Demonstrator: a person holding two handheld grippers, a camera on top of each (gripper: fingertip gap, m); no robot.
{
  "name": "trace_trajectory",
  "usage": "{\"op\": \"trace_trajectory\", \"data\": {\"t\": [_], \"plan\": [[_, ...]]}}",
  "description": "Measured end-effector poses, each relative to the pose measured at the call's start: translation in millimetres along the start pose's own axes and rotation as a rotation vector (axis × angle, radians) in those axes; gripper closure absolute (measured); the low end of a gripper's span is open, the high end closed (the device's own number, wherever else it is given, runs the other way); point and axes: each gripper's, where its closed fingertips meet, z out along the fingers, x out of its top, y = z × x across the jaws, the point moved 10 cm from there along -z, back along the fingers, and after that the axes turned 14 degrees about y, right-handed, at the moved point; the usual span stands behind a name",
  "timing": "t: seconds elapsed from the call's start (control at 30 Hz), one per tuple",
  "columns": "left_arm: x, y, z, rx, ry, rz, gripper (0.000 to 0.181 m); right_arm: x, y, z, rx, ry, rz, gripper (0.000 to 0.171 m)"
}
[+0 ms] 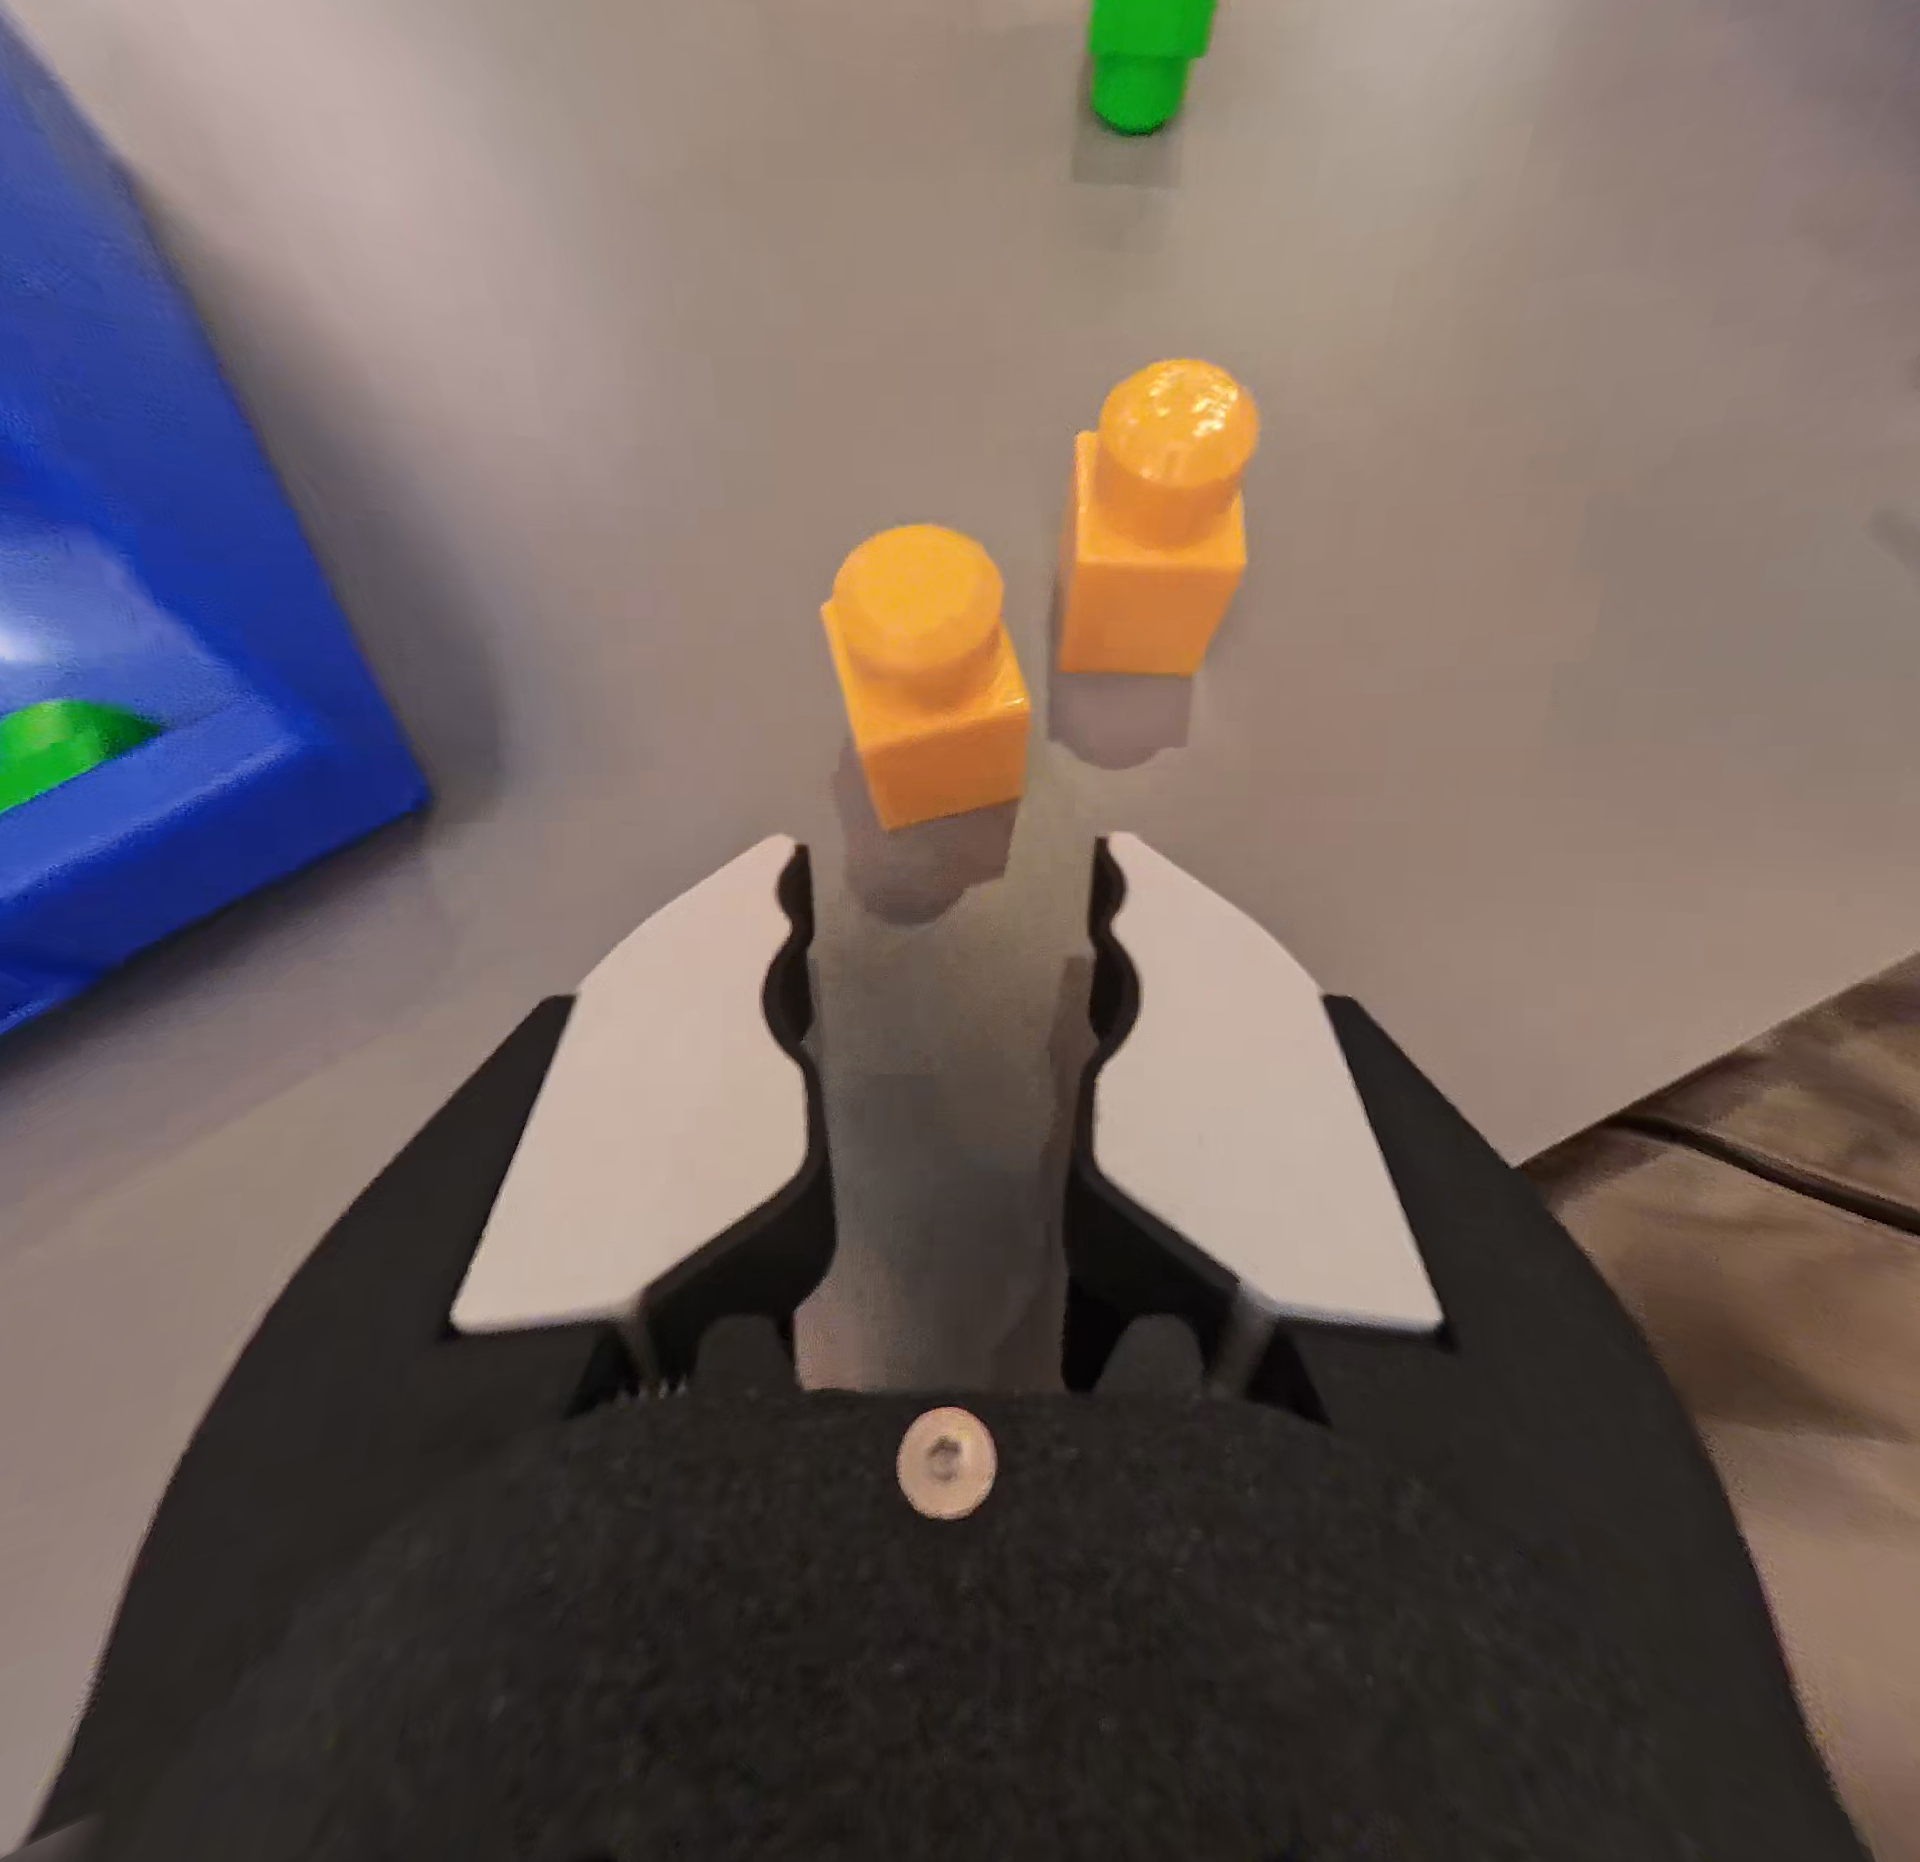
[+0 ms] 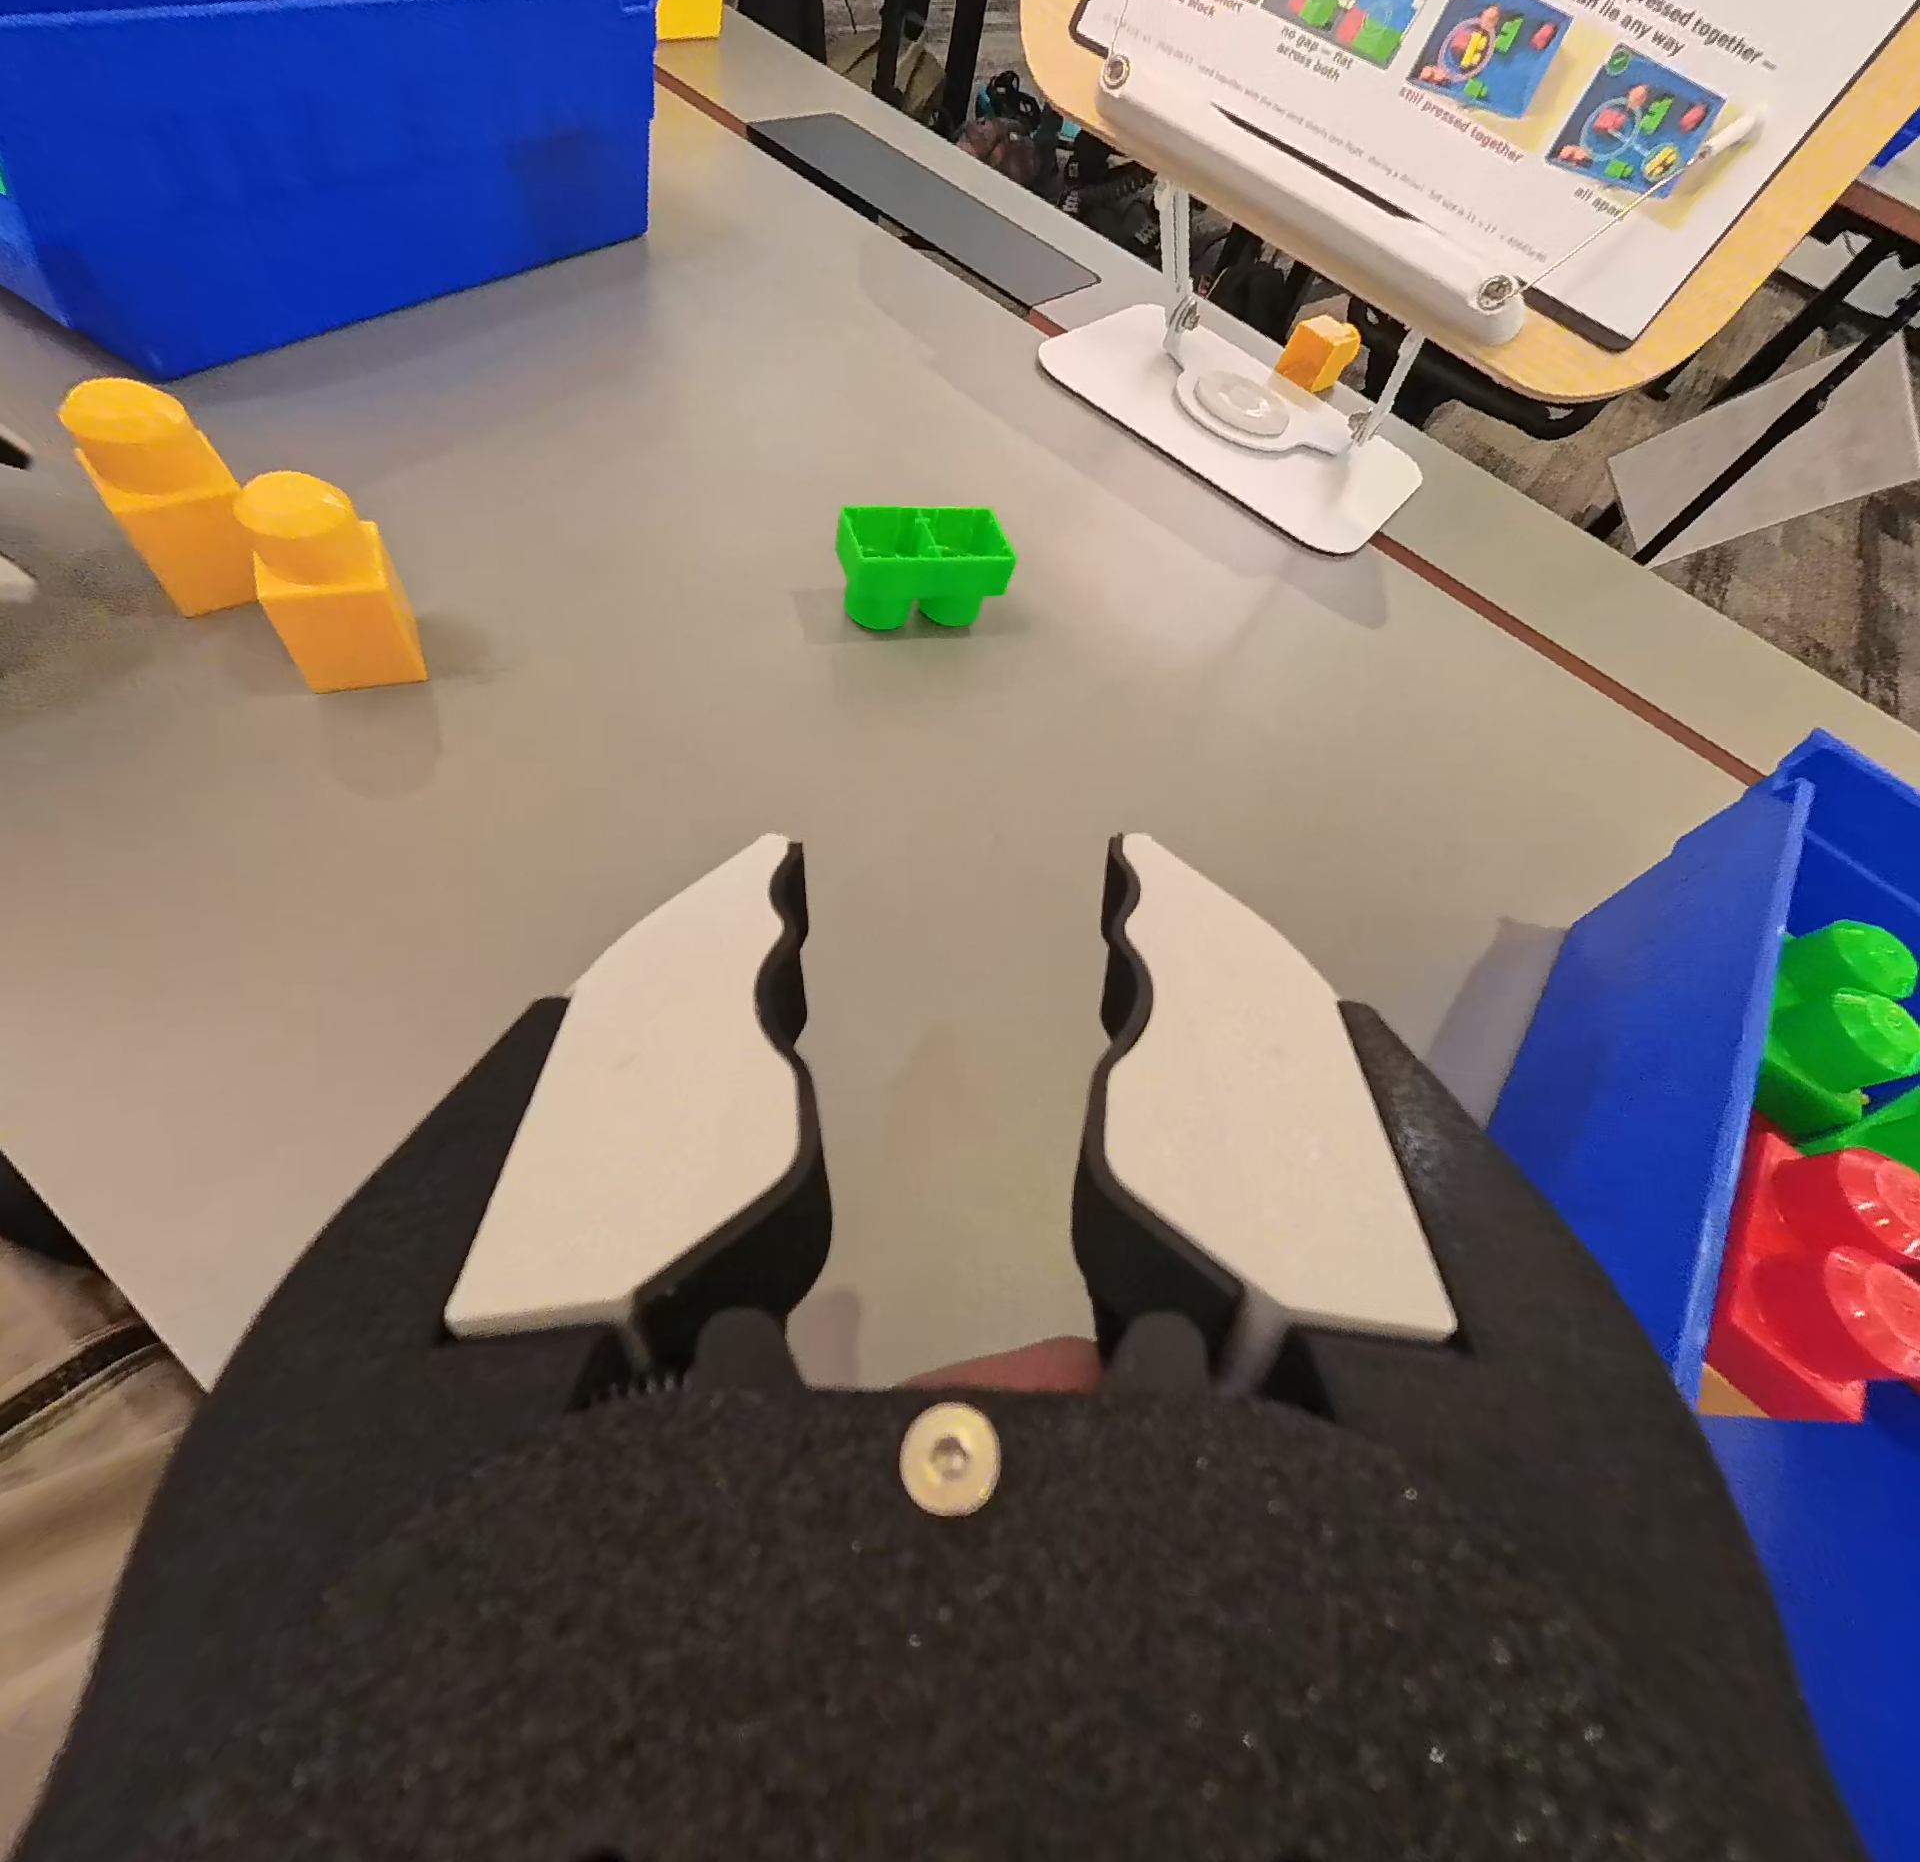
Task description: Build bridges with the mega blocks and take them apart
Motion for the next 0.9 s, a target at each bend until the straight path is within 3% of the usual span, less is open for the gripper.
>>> {"op": "trace_trajectory", "data": {"t": [0.1,0.17,0.4,0.9], "plan": [[2,0,-14,0.059,0.097,-0.094,0.171,-1,0,0,0.004,0.000,0.002,0.117],[2,-4,-15,0.077,0.104,-0.134,0.181,-1,-1,1,0.006,0.001,0.004,0.117],[-2,-12,7,0.033,-0.060,-0.167,0.181,-3,1,1,0.004,-0.003,0.011,0.117],[8,-25,33,0.030,-0.132,-0.036,0.181,-11,3,6,0.003,-0.028,0.019,0.117]]}}
